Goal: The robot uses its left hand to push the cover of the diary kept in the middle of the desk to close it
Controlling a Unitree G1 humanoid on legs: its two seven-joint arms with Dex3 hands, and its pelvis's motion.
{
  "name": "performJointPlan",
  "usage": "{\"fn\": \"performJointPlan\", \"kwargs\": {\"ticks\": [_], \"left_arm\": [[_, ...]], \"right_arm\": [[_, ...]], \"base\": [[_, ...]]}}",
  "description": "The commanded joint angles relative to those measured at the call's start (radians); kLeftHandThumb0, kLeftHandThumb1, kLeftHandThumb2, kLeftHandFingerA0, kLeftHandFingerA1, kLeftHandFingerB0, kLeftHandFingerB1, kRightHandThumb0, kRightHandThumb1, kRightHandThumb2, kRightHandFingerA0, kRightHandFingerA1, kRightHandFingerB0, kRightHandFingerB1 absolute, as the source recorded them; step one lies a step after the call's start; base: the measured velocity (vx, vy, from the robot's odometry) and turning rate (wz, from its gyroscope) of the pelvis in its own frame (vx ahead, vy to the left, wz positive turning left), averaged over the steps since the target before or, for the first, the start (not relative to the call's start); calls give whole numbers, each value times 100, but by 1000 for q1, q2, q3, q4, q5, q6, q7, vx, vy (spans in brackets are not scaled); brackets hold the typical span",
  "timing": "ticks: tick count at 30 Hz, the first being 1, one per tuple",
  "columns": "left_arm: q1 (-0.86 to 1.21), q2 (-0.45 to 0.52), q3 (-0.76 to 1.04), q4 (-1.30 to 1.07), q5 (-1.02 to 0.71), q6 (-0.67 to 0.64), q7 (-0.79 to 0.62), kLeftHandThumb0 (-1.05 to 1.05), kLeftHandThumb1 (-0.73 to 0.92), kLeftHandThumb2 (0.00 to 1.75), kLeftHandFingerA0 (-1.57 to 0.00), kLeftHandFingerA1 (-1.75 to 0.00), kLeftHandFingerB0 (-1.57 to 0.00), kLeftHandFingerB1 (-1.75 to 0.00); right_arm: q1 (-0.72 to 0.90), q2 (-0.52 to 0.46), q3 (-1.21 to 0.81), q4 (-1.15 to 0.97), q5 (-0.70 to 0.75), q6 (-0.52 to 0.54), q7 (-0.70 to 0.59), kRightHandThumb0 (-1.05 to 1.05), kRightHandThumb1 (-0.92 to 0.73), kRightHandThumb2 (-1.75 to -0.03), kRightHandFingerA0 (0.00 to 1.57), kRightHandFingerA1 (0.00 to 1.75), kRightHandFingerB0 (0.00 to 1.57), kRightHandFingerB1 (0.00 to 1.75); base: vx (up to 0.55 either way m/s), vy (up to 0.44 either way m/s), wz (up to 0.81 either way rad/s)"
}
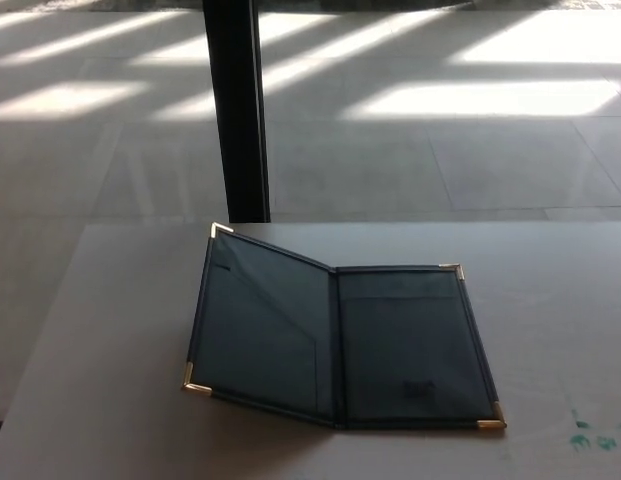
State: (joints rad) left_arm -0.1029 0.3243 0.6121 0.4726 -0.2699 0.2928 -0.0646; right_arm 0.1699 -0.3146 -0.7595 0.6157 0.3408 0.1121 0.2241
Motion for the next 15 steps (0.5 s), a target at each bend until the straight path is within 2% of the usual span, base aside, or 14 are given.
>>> {"fn": "performJointPlan", "kwargs": {"ticks": [1, 2, 9, 10, 11, 12, 14, 15], "left_arm": [[-102, 51, 8, -90, -67, 130, 25, -61, 91, 68, -41, -45, -35, -42], [-131, 58, -4, -107, -68, 144, 22, -61, 91, 68, -44, -45, -38, -42], [-199, 20, -97, -277, -75, 250, 27, -69, 90, 68, -41, -44, -33, -41], [-233, -49, -119, -345, -109, 279, 61, -65, 92, 68, -40, -44, -33, -41], [-233, -50, -119, -349, -109, 283, 62, -65, 92, 68, -40, -44, -33, -41], [-244, -83, -131, -366, -118, 288, 72, -65, 92, 73, -34, -46, -29, -42], [-253, -120, -139, -389, -129, 289, 75, -63, 92, 73, -33, -48, -30, -44], [-251, -130, -152, -405, -124, 295, 72, -66, 92, 72, -33, -48, -28, -43]], "right_arm": [[12, -16, -8, -24, 56, 42, -2, -74, -62, -113, 85, 77, 75, 73], [16, -13, -10, -39, 63, 51, -5, -82, -82, -65, 91, 73, 78, 63], [9, -27, 3, -10, 62, 34, 8, -84, -82, -64, 88, 70, 76, 61], [15, -20, 5, -46, 63, 49, -10, -82, -83, -65, 93, 73, 80, 63], [15, -20, 6, -46, 64, 50, -10, -82, -83, -65, 93, 73, 80, 63], [21, -19, 5, -53, 70, 48, 1, -81, -84, -66, 88, 74, 76, 63], [16, -17, 9, -62, 74, 53, -3, -81, -84, -66, 93, 74, 77, 63], [17, -16, 11, -65, 76, 54, -3, -81, -84, -65, 87, 73, 75, 63]], "base": [[0, 0, 0], [0, 0, 0], [0, 0, 0], [0, 0, 0], [0, 0, 0], [0, 0, 0], [0, 0, 0], [0, 0, 0]]}}
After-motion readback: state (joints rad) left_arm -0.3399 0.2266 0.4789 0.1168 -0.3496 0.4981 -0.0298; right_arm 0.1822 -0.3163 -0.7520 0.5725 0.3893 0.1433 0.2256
